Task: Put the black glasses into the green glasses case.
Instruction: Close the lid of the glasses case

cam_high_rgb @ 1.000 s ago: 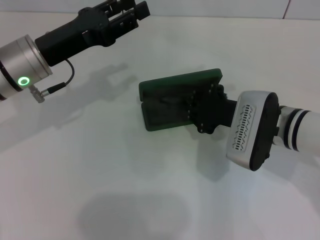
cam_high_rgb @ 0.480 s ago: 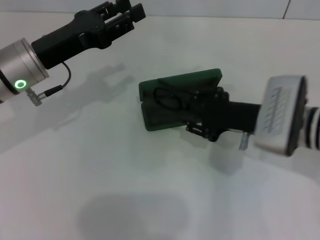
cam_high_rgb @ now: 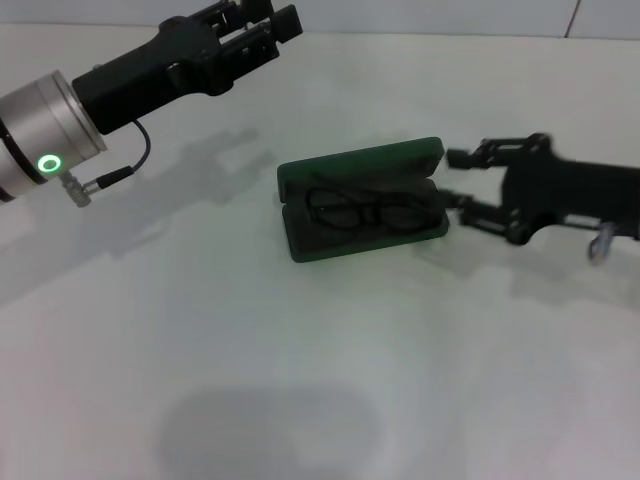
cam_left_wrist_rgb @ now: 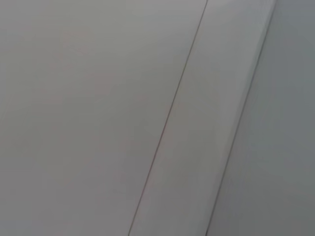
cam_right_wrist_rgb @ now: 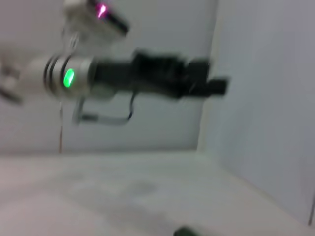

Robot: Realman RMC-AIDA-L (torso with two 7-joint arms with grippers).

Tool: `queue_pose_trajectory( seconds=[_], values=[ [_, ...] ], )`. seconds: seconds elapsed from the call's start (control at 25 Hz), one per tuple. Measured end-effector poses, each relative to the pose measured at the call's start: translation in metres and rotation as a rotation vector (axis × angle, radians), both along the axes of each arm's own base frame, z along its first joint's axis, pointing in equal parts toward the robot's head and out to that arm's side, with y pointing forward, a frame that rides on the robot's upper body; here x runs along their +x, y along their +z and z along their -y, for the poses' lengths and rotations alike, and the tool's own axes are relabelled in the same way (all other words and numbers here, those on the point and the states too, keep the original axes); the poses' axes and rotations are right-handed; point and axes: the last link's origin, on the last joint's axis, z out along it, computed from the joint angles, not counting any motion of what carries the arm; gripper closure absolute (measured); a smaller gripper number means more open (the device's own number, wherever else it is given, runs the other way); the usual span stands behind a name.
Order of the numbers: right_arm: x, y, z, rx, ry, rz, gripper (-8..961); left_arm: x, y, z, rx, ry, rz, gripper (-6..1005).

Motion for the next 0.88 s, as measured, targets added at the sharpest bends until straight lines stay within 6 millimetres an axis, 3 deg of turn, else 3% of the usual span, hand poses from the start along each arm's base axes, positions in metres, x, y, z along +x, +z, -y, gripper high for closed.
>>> queue_pose_trajectory(
  seconds=[0.2, 0.6, 0.88],
  values=[
    [0.002, 0.011, -0.007, 0.000, -0.062, -0.063, 522, -0.002, -0.002, -0.001, 0.002, 0.017, -0.004, 430],
    [-0.035, -0.034, -0.020, -0.073, 0.011, 0.068, 523, -0.005, -0.008, -0.002, 0.007, 0.046, -0.015, 431],
    [-0.038, -0.052, -0.026, -0.048, 0.007, 0.155, 524, -0.007, -0.013, 0.001, 0.003, 0.049, -0.015, 431]
  ],
)
